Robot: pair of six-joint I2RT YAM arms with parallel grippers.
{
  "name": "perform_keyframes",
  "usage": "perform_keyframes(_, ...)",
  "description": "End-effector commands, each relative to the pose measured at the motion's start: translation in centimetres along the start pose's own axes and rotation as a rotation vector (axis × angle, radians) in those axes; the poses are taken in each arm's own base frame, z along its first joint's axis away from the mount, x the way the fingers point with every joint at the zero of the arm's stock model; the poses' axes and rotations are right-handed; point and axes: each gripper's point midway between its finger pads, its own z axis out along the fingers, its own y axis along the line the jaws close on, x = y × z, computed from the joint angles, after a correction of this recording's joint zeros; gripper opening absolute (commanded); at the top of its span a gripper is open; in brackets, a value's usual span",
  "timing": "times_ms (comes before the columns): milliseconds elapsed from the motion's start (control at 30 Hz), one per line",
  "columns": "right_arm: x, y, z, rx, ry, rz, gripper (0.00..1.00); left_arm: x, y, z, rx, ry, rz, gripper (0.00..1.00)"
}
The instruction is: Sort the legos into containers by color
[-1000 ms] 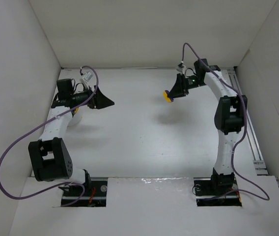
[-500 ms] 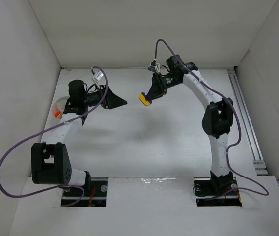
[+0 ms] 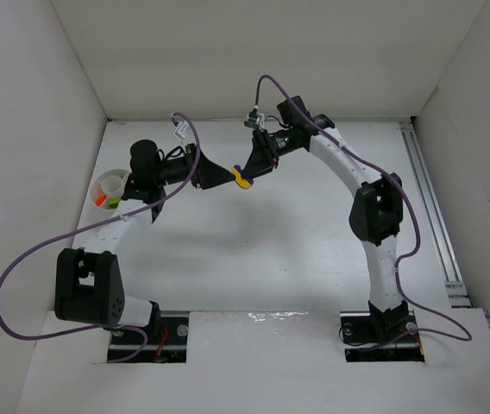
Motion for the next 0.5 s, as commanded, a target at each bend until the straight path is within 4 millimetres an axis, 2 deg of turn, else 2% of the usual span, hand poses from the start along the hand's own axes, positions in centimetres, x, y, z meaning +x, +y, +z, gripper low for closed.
perform_keyframes(0,-0.4,3.6,0.2,-0.023,-0.004,-0.108,0.00,-0.7,-1.0,0.0,0.033,-0.024,0.050,0.67)
perform_keyframes(467,-0.2,6.2,0.2,-0.067,0.006,-0.183,0.00,0.0,0.1,0.2,0.022,-0.012,0.017,0.67)
